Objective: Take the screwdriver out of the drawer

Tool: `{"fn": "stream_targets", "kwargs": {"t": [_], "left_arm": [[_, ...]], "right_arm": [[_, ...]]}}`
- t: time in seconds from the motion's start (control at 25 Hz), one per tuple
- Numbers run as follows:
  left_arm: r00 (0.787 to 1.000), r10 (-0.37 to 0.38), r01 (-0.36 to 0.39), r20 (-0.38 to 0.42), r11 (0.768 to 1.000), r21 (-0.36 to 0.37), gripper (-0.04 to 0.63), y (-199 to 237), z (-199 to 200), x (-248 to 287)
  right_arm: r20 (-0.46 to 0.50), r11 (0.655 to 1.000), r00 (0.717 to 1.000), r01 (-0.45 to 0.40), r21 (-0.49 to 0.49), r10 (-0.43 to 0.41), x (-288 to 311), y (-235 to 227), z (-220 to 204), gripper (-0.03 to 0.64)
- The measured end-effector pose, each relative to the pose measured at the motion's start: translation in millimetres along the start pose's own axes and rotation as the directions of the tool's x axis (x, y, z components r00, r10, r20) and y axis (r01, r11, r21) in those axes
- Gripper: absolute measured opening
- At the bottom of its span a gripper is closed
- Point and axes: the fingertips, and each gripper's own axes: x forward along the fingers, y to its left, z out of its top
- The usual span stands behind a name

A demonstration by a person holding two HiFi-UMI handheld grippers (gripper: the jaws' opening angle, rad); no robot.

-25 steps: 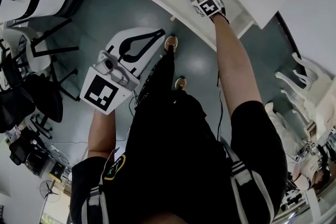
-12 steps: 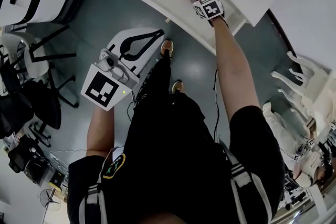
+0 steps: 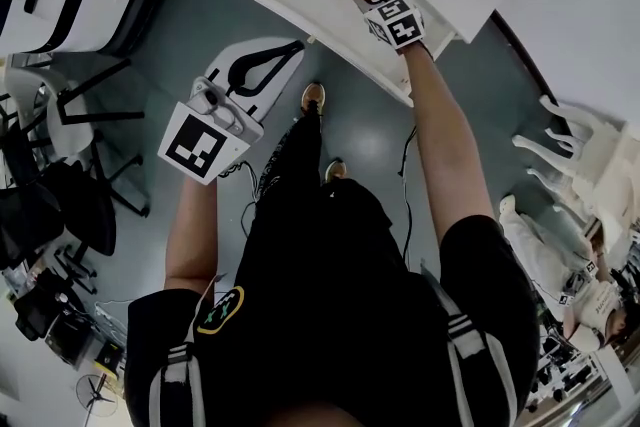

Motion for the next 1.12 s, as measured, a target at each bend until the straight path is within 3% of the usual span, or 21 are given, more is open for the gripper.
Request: {"fn": "stream_targets", "kwargs": {"t": [0.24, 0.56, 0.84, 1.12], "left_arm": [[1.0, 0.009, -0.01, 0.019, 1.0, 0.028, 0.017, -17.9, 12.5, -9.4], [0.999, 0.007, -0.011, 0.032, 0.991, 0.133, 0.017, -60.5, 18.3, -25.8], [0.996, 0.025, -0.034, 0.082, 0.993, 0.109, 0.017, -108.0, 33.0, -40.3], [0.995, 0.027, -0.039, 0.095, 0.991, 0.129, 0.017, -173.7, 49.4, -61.9]], "right_arm": [[0.14, 0.999, 0.99, 0.027, -0.029, -0.023, -53.2, 17.2, 48.8, 0.12], [0.294, 0.996, 0.955, 0.051, -0.067, -0.029, -154.9, 61.0, 90.0, 0.12], [0.373, 0.991, 0.927, 0.079, -0.108, -0.033, -239.0, 106.6, 97.0, 0.12], [0.464, 0.985, 0.886, 0.091, -0.144, -0.014, -333.2, 170.7, 106.1, 0.12]]}}
